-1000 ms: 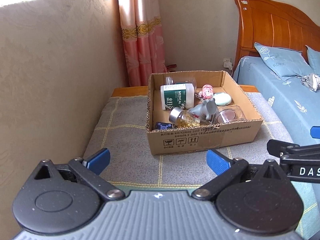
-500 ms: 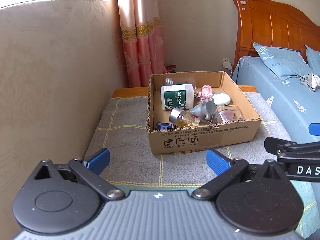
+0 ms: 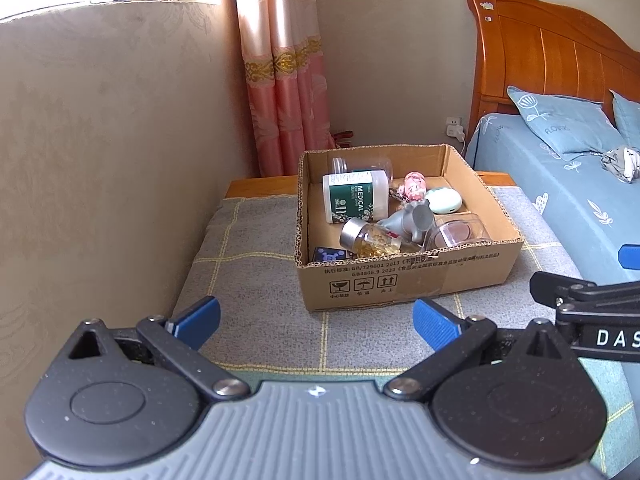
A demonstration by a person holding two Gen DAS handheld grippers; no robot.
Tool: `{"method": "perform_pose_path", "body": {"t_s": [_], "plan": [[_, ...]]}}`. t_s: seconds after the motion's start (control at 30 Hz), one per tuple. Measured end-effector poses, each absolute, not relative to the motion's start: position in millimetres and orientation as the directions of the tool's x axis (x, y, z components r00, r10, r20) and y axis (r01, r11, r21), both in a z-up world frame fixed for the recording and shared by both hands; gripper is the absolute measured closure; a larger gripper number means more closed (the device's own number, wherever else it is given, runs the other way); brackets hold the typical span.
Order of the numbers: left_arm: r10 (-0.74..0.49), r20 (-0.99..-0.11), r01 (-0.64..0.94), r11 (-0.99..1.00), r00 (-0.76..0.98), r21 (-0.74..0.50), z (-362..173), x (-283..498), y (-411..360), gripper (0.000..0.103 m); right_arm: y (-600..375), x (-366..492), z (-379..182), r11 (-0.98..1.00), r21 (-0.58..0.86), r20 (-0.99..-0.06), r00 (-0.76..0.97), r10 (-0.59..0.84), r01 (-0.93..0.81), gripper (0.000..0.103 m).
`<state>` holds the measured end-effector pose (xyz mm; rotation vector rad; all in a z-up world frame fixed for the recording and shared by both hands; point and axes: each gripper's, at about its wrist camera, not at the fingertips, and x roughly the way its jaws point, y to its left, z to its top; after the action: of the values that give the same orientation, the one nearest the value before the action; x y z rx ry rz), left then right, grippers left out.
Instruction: Organize rigid objects
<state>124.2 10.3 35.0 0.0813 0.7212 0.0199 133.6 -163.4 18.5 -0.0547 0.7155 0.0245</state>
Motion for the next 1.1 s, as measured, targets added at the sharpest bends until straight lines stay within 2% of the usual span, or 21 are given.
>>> {"method": "perform_pose_path", "body": {"t_s": [1.1], "plan": [[0.054,-0.66,0.011,0.996,0.75,0.094,37.6,127.0,9.7,0.001,-165.6,135.6,19.5,0.998,-0.055,-0.654,0.756,-0.007,-0.039,0.0]]}}
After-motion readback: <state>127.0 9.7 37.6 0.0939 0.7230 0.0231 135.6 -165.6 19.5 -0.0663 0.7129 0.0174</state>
